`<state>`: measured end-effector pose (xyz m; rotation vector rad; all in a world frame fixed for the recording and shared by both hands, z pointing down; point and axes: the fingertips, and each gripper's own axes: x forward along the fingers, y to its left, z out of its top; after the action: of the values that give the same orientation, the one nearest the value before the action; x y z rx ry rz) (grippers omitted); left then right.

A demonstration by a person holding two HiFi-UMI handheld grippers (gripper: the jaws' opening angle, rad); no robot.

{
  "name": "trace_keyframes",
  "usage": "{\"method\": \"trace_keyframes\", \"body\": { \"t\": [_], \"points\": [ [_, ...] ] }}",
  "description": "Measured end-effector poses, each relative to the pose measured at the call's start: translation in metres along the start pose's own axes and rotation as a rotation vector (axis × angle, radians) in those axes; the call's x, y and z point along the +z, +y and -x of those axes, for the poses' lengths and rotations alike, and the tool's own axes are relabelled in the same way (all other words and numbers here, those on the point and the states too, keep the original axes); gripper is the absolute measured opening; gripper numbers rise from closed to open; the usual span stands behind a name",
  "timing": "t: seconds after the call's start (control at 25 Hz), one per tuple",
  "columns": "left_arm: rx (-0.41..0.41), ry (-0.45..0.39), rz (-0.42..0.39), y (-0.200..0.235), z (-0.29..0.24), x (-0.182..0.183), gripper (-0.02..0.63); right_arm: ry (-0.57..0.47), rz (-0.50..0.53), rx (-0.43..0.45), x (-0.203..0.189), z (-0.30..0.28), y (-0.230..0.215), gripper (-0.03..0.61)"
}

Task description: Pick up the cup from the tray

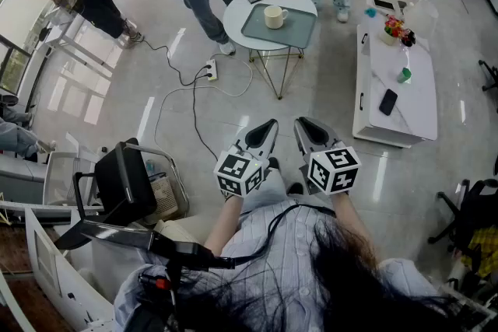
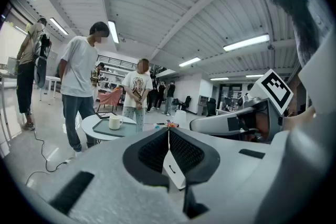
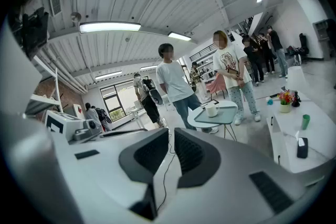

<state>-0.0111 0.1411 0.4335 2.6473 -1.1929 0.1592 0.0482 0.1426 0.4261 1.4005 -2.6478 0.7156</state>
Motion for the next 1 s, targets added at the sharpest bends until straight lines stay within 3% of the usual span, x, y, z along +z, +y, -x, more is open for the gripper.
{"method": "trace_keyframes", "body": {
  "t": [1.0],
  "points": [
    [0.046, 0.026, 0.03, 0.005, 0.007, -0.005, 0.015, 0.007, -0.046, 0.033, -0.007, 0.003, 0.005, 0.055]
  ]
}}
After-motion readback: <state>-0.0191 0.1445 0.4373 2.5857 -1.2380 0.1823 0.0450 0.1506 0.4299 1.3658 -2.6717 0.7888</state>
